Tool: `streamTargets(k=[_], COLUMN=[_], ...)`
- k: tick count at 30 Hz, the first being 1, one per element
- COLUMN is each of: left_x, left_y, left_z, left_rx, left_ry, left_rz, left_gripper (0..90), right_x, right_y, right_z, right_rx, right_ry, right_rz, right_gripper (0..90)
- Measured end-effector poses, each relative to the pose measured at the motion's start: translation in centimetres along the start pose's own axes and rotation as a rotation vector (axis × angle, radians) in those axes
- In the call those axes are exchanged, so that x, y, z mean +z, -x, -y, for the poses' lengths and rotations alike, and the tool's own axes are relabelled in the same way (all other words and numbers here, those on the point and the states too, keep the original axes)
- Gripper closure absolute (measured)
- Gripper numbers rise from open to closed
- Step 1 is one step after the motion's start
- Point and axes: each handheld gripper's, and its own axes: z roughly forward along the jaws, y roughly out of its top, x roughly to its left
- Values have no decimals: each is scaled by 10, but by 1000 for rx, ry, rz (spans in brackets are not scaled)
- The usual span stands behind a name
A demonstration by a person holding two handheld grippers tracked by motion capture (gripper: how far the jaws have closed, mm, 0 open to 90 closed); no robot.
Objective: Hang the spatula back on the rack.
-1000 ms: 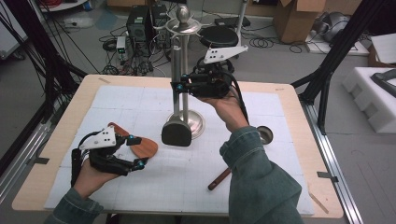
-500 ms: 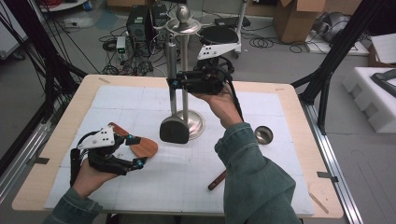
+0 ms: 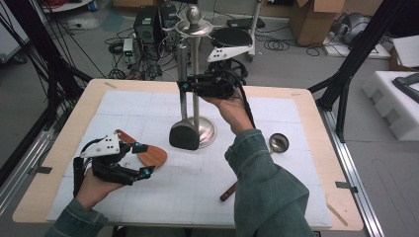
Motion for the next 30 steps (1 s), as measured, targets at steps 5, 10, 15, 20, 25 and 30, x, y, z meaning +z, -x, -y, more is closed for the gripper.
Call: streamTargets(k=[5, 10, 15, 20, 25, 30], left_x=[0, -1, 0, -1, 0, 0], left_y=[0, 0, 0, 0, 0, 0], left_z=[0, 0, 0, 0, 0, 0], left_rx=[-1, 5, 6, 5, 5, 4], left_ry=[0, 3, 2, 3, 0, 0], left_rz=[6, 6, 8, 8, 10, 11], left_gripper=[259, 261, 261, 262, 262, 262], right_x=[3, 9, 13, 18, 25, 28], right_y=[1, 2, 1, 1, 0, -1], right_z=[1, 2, 2, 2, 2, 1], right_rx=[0, 5, 12, 15, 12, 13], right_ry=[-9, -3, 1, -3, -8, -7], right_rz=[18, 37, 66, 96, 125, 136], right_gripper=[759, 759, 758, 758, 758, 755])
